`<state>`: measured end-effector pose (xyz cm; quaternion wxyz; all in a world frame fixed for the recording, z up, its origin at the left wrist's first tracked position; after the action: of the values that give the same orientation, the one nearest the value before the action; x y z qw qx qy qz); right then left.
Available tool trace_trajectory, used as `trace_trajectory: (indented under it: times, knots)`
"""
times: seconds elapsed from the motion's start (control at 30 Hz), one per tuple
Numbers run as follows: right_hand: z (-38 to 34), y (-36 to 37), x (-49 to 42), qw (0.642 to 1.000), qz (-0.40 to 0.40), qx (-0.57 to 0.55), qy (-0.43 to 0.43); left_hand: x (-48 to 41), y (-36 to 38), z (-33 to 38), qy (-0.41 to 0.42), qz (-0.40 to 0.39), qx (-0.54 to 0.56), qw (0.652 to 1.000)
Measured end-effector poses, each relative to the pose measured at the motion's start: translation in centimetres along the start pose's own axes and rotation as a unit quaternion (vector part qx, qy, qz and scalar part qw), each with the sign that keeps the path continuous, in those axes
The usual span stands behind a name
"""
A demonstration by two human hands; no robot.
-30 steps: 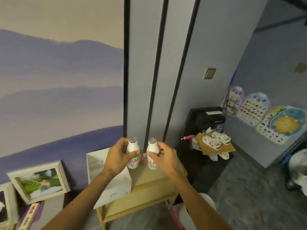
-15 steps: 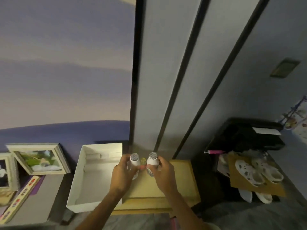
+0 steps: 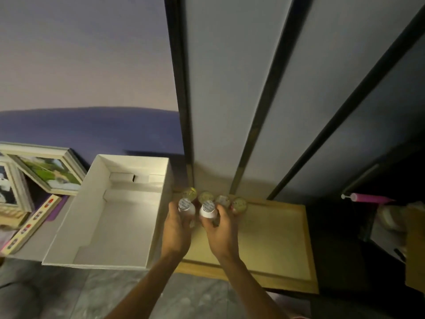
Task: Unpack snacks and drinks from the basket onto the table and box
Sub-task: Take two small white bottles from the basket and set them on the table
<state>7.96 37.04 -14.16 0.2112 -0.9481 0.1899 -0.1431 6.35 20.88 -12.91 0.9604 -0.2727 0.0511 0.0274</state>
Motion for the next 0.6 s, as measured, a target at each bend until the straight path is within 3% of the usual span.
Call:
trace_trajectory:
  times: [0.13, 0.47, 0.6]
  knots:
    - [1.6, 1.2, -0.2, 1.000, 0.007, -0.014, 0.016, -0.1, 0.8, -1.4, -0.002, 0.018, -0.003, 1.000]
    - [0.4, 1.5, 0.5, 0.999, -0.012, 0.032, 0.036, -1.2, 0.1, -0.8, -0.015, -0.037, 0.011, 0.999]
    - [-2.4, -1.6, 1.4, 0.995, -0.020, 0.098, 0.017, -2.1, -2.3, 2.8, 0.071, -0.049, -0.020, 0.996]
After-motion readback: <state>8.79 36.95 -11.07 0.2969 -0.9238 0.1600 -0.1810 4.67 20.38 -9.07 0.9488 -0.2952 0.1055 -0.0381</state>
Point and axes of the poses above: each hand's wrist, its own x-axis away from the middle knuckle, its own y-axis out of the palm, z = x × y, the point moved 5 cm from there along -x, towards the middle knuckle, and after that the axes turned 14 degrees about y, right-handed, at the moved point
